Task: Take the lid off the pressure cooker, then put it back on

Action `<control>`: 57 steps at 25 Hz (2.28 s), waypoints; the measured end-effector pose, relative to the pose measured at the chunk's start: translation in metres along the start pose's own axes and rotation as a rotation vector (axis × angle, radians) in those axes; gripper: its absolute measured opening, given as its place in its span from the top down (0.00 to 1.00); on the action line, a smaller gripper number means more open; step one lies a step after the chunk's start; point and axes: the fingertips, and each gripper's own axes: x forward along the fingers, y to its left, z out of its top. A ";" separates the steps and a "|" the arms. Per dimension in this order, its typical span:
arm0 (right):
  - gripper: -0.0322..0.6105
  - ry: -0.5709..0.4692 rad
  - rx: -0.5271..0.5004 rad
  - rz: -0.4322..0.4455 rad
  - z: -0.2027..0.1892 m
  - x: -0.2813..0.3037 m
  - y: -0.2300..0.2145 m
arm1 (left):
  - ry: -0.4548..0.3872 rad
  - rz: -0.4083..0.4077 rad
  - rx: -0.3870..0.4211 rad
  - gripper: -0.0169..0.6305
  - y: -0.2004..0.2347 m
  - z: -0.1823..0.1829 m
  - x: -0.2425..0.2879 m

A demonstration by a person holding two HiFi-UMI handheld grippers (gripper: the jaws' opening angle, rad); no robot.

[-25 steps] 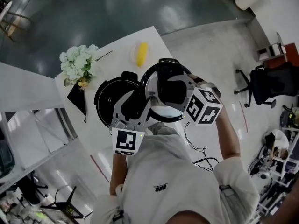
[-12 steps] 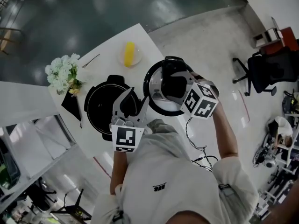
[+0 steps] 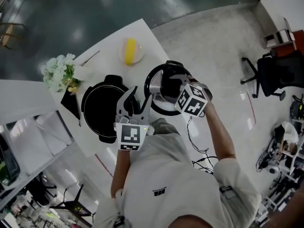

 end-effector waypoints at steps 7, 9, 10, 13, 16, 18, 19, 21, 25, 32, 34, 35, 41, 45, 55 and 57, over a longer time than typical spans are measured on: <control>0.52 -0.005 -0.005 0.025 -0.011 0.039 -0.002 | 0.042 0.009 0.003 0.65 -0.009 -0.012 0.013; 0.52 -0.001 -0.009 0.031 -0.014 0.050 -0.002 | 0.051 0.011 0.002 0.65 -0.011 -0.015 0.014; 0.52 0.002 -0.010 0.035 -0.015 0.055 -0.002 | 0.055 0.013 0.002 0.65 -0.011 -0.016 0.015; 0.52 0.010 -0.015 0.046 -0.020 0.071 -0.001 | 0.065 0.021 0.002 0.65 -0.010 -0.019 0.016; 0.52 0.013 -0.016 0.056 -0.025 0.084 0.001 | 0.076 0.032 -0.001 0.65 -0.011 -0.023 0.016; 0.52 0.013 -0.018 0.060 -0.029 0.091 0.001 | 0.087 0.039 -0.005 0.65 -0.012 -0.027 0.017; 0.52 0.012 -0.019 0.062 -0.031 0.094 0.001 | 0.091 0.041 -0.004 0.65 -0.012 -0.028 0.018; 0.52 0.011 -0.019 0.065 -0.034 0.101 0.001 | 0.101 0.044 0.000 0.65 -0.013 -0.031 0.021; 0.52 0.011 -0.031 0.066 -0.042 0.113 0.003 | 0.123 0.053 -0.004 0.65 -0.015 -0.039 0.023; 0.51 0.023 -0.085 0.025 -0.047 0.122 0.003 | 0.129 0.061 0.000 0.65 -0.016 -0.041 0.022; 0.51 0.031 -0.101 0.011 -0.049 0.126 0.004 | 0.130 0.063 -0.002 0.65 -0.015 -0.043 0.022; 0.51 0.031 -0.106 0.005 -0.050 0.127 0.005 | 0.130 0.064 -0.003 0.65 -0.015 -0.043 0.021; 0.51 -0.006 -0.102 -0.011 -0.048 0.127 0.005 | 0.124 0.068 -0.007 0.65 -0.017 -0.043 0.018; 0.48 -0.048 -0.091 -0.053 -0.048 0.127 0.003 | 0.112 0.059 -0.006 0.65 -0.020 -0.044 0.015; 0.39 -0.025 0.003 -0.200 -0.062 0.103 0.010 | 0.054 -0.024 0.013 0.65 -0.032 -0.042 -0.006; 0.39 -0.059 0.068 -0.223 -0.062 0.089 0.016 | 0.046 -0.048 0.026 0.65 -0.036 -0.043 -0.010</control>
